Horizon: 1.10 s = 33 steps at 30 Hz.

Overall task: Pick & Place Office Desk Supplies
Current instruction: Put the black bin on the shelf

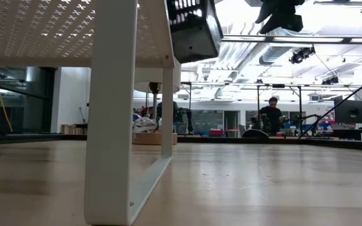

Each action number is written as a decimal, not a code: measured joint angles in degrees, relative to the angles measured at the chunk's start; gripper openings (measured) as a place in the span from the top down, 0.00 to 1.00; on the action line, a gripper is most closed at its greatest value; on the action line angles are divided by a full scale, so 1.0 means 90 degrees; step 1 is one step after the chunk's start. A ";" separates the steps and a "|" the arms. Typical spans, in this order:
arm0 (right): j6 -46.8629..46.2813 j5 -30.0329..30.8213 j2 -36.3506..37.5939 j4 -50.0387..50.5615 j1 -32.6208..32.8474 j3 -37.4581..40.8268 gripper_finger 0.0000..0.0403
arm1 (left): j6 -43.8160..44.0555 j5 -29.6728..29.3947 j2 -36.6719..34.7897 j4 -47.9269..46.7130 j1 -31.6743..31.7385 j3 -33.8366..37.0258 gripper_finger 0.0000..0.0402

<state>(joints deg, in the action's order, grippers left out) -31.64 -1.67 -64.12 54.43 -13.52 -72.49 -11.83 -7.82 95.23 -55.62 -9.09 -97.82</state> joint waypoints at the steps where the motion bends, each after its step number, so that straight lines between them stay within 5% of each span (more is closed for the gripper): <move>1: 0.0000 0.0001 0.0000 0.0000 0.0000 0.0000 0.65 | 0.0062 -0.0102 -0.0018 -0.0061 -0.0060 0.0002 1.00; 7: -0.0001 0.0003 0.0000 0.0005 0.0000 0.0000 0.65 | 0.0395 -0.0713 -0.0201 -0.0736 -0.0702 0.0002 1.00; 23: -0.0001 0.0005 0.0000 -0.0311 0.0000 0.0000 0.65 | 0.3947 -0.2342 -0.0398 -0.1954 -0.3702 0.0007 1.00; 33: -0.0002 0.0006 0.0000 -0.0355 0.0000 0.0000 0.65 | 0.5481 -0.2355 -0.0083 -0.2148 -0.4731 0.0007 1.00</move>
<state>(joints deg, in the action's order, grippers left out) -31.66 -1.61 -64.12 51.24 -13.52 -72.49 37.50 -29.01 94.49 -74.95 -51.66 -97.76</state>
